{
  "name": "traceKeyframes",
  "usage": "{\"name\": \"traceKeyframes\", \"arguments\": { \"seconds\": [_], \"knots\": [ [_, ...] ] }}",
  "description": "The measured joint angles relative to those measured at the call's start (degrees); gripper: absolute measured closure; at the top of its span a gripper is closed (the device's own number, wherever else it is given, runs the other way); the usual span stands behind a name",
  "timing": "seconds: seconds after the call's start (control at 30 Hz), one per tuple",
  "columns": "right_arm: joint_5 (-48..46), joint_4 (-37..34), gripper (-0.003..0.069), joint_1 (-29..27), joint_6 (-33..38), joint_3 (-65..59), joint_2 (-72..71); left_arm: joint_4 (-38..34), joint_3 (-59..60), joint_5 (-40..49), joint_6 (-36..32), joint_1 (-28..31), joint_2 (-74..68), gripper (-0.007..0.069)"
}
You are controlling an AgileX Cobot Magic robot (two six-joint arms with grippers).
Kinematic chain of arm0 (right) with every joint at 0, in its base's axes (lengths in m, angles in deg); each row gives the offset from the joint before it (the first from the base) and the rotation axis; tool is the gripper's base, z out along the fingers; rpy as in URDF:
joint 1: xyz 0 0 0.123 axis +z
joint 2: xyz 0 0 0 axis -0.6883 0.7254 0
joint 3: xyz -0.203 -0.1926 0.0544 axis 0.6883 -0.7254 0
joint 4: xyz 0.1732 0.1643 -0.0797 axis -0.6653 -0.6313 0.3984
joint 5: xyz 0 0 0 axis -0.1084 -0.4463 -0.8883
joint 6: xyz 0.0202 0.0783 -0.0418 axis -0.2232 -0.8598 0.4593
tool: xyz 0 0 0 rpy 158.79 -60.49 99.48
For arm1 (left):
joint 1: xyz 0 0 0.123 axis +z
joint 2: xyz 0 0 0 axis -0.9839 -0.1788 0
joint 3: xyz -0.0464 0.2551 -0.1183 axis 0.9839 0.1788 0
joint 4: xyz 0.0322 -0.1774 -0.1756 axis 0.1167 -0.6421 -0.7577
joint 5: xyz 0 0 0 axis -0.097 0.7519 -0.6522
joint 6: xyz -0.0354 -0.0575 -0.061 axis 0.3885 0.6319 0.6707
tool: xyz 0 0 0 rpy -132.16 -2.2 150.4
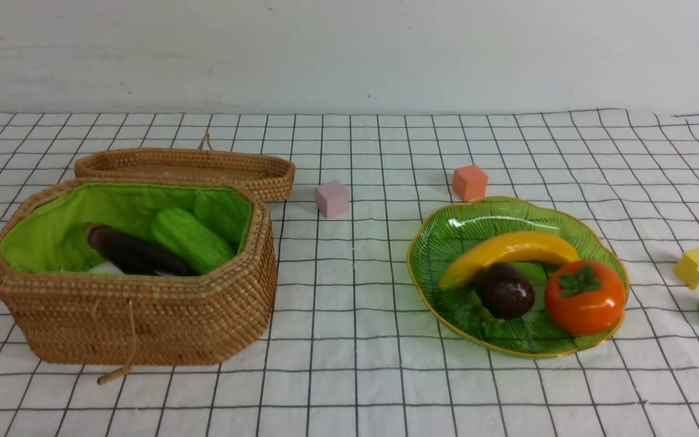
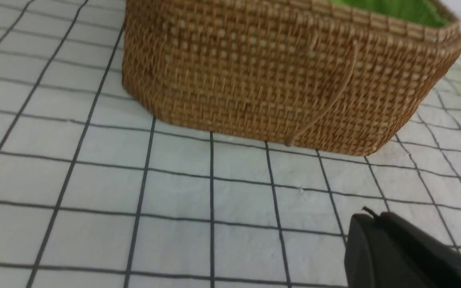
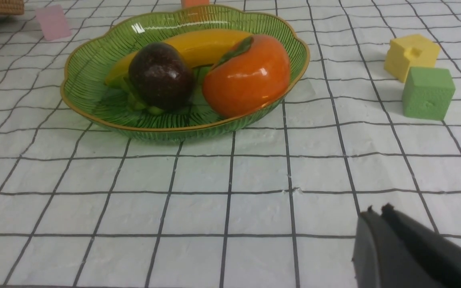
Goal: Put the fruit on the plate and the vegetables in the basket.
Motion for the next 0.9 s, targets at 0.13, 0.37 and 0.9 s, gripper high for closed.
{"name": "traceKeyframes", "arguments": {
  "seconds": [0.13, 0.37, 0.9],
  "knots": [
    [0.0, 0.1, 0.0638, 0.0, 0.0, 0.0, 0.0, 0.0, 0.1, 0.3, 0.0, 0.1, 0.0, 0.0637],
    [0.0, 0.1, 0.0637, 0.0, 0.0, 0.0, -0.1, 0.0, 0.2, 0.3, 0.0, 0.1, 0.0, 0.0637],
    [0.0, 0.1, 0.0613, 0.0, 0.0, 0.0, -0.1, 0.0, 0.2, 0.3, 0.0, 0.1, 0.0, 0.0637]
  ]
}}
